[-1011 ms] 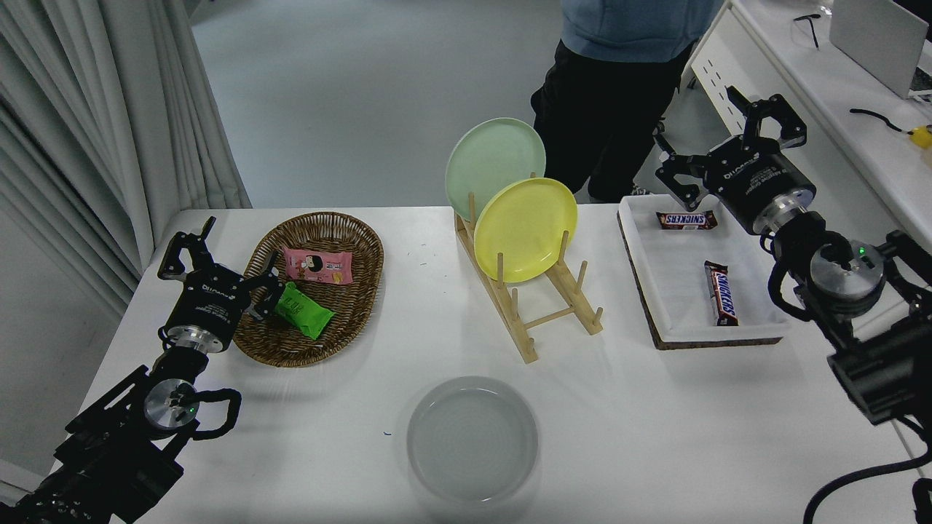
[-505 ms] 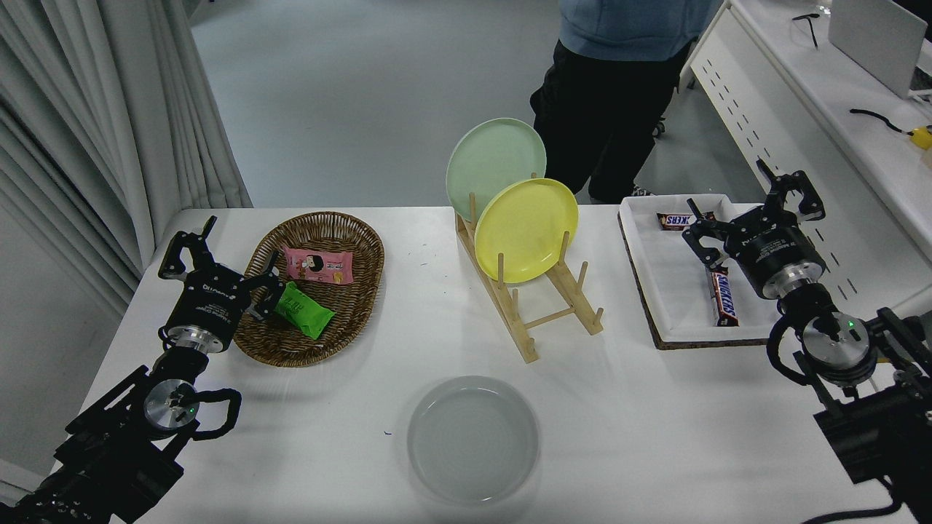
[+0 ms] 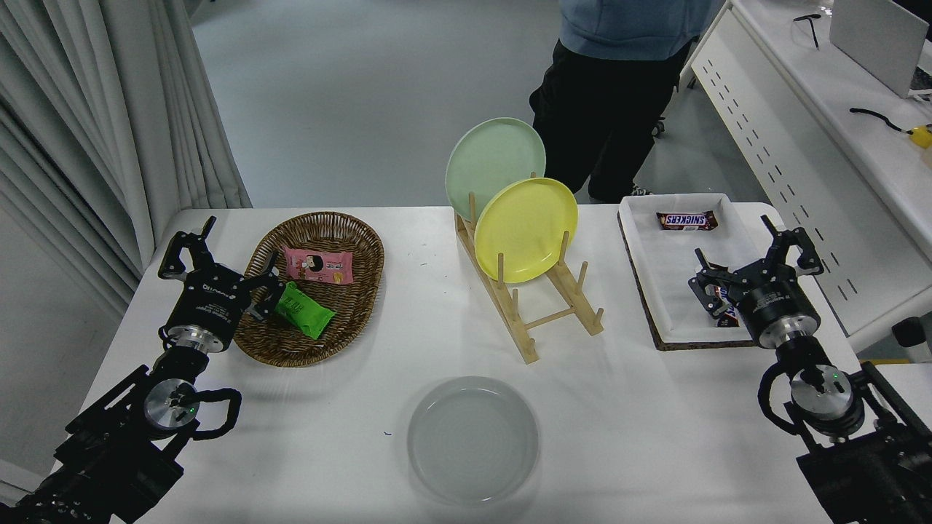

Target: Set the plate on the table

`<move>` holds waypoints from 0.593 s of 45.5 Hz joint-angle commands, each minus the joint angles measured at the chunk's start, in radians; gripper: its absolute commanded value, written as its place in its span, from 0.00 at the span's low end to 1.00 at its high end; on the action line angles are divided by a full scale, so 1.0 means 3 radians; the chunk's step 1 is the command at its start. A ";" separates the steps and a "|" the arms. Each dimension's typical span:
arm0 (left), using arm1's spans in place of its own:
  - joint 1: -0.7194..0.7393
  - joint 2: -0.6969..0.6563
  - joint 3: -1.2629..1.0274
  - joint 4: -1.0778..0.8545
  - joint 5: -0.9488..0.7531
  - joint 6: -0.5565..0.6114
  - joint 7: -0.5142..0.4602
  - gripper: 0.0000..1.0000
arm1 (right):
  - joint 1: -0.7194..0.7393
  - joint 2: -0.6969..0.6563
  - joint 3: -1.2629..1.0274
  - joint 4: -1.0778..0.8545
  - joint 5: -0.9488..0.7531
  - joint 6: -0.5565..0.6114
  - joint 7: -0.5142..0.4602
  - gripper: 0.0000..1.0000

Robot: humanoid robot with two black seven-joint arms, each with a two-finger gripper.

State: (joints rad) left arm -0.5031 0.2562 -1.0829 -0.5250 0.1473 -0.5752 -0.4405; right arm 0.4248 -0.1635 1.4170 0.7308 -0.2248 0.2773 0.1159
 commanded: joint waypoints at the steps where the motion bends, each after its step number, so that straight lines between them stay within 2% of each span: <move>1: 0.0000 0.0000 0.0000 0.0001 0.0000 0.0000 0.0001 1.00 | -0.0015 0.0100 0.0017 -0.0207 -0.0028 0.0149 0.0059 1.00; 27: 0.0000 0.0000 0.0000 0.0001 0.0000 0.0000 0.0001 1.00 | 0.0067 0.0146 -0.0218 -0.0314 0.0013 0.0196 0.0059 1.00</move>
State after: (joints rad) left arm -0.5031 0.2562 -1.0830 -0.5251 0.1473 -0.5752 -0.4408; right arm 0.4314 -0.1229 1.3915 0.6399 -0.2303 0.3257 0.1326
